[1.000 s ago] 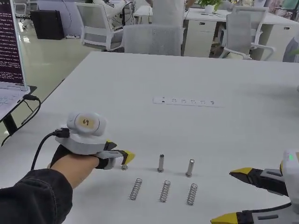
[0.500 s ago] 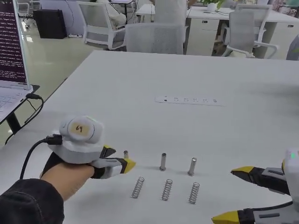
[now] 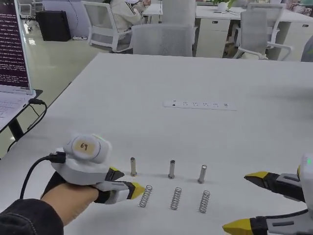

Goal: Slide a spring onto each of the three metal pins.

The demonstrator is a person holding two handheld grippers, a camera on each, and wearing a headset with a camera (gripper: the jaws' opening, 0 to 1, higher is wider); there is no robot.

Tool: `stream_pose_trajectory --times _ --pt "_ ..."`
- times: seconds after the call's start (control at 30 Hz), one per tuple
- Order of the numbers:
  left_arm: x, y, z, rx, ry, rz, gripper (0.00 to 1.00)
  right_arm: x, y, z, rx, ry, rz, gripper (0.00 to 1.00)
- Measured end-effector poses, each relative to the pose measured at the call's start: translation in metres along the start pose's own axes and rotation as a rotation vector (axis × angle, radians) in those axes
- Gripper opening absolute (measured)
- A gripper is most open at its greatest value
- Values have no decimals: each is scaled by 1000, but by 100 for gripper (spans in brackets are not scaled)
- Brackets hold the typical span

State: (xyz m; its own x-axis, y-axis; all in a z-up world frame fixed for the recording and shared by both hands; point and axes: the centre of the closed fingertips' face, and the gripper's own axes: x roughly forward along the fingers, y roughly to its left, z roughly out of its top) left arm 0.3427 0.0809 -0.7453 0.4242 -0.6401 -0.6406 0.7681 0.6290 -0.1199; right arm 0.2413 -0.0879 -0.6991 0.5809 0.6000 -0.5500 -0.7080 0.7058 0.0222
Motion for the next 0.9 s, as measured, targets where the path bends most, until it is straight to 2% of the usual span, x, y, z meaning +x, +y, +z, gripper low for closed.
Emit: stream_pose_trajectory --times 0.3,0.47,0.67,0.9 --pt "9 -14 -11 44 62 -34 32 -2 -6 1 12 -23 -25 83" --pt "14 -17 -14 69 84 -35 30 -2 -9 2 18 -37 -36 86" --pt "22 -16 -19 93 119 -28 27 -1 -8 0 22 -33 -30 86" --pt "33 -20 -23 126 152 -34 24 -1 -9 -1 27 -31 -26 85"
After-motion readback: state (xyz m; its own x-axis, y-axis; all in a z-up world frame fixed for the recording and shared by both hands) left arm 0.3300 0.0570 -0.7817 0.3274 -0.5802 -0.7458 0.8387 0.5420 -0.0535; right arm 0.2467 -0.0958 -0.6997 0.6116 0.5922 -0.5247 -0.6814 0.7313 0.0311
